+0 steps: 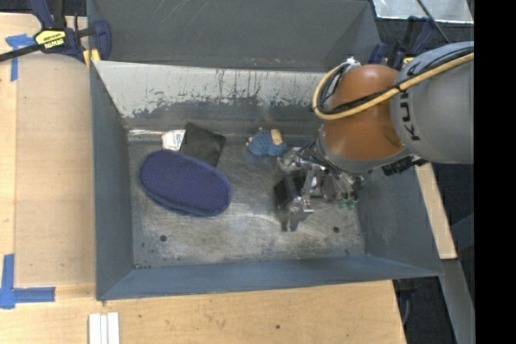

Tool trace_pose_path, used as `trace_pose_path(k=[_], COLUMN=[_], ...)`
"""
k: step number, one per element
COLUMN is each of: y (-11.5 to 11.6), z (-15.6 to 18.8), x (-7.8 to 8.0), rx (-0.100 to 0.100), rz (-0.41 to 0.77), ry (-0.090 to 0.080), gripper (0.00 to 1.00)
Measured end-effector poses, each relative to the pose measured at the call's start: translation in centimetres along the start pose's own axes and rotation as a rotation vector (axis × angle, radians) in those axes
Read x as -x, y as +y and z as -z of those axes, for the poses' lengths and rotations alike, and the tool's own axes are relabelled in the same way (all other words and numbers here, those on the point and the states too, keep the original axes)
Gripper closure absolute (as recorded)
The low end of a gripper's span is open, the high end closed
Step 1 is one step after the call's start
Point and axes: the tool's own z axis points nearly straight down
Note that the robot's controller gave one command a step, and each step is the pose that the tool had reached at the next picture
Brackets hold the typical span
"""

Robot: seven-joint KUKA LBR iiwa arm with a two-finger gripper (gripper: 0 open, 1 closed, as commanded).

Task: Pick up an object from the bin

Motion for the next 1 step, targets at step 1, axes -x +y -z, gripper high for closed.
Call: trace_pose_path(k=[1], y=[-0.01], z=[0.35], x=[0.14], rx=[0.000], rz=[0.001], ry=[-0.005], gripper=[1.00])
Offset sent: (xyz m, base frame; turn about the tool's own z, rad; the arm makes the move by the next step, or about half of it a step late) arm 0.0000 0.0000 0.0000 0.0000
